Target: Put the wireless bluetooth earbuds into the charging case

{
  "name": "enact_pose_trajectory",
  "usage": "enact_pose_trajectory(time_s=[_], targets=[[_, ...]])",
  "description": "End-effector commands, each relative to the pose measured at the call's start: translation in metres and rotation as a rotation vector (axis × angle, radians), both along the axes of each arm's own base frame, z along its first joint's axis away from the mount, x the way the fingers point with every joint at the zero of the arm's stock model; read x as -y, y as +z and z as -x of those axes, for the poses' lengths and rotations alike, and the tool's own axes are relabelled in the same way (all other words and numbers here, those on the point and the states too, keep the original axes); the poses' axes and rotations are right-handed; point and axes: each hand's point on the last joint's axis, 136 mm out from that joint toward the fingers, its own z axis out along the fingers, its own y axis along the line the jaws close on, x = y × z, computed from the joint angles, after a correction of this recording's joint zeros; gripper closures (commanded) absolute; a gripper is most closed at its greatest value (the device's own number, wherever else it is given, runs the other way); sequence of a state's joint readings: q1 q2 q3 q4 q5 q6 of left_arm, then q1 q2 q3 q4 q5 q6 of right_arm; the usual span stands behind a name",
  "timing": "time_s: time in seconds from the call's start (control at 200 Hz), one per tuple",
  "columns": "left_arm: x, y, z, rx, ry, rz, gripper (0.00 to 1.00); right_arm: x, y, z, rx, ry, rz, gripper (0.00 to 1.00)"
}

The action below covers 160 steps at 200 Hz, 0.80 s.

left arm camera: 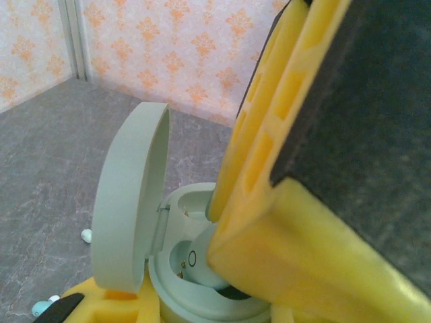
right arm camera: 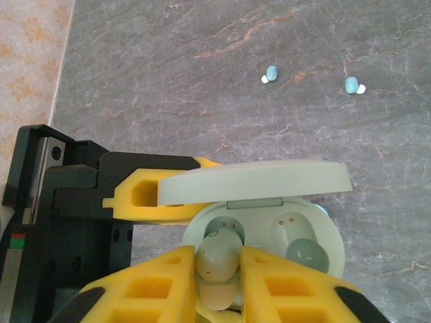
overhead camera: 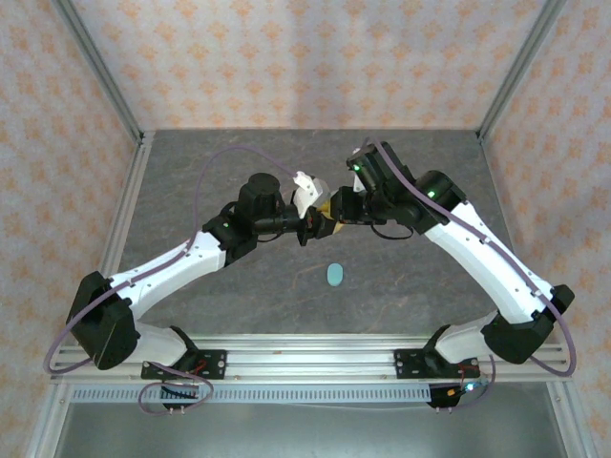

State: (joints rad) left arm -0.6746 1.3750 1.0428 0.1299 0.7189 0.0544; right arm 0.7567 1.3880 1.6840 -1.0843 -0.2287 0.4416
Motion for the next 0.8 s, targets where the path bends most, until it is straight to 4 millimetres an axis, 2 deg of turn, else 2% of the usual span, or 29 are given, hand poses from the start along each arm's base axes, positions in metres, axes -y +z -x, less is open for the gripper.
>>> enact_pose_trajectory(time_s=[0.0,0.295,0.475,0.665,0.796], targets=[[-0.001,0.023,0.004,0.063,0.008,0.022,0.94,0.005,-0.001,0.001,0.007,-0.004,0.035,0.81],[-0.003,0.014,0.0,0.047,0.035,-0.003,0.94,0.006,0.025,0.001,0.075,-0.019,-0.051,0.83],[-0.008,0.007,-0.004,0.038,0.07,-0.022,0.94,0.015,0.039,0.003,0.112,-0.043,-0.078,0.83],[-0.019,-0.003,-0.011,0.008,0.114,-0.033,0.95,0.042,0.044,0.001,0.133,-0.102,-0.025,0.83],[-0.03,-0.011,-0.013,-0.011,0.148,-0.05,0.94,0.075,0.024,-0.006,0.098,-0.175,0.104,0.82]])
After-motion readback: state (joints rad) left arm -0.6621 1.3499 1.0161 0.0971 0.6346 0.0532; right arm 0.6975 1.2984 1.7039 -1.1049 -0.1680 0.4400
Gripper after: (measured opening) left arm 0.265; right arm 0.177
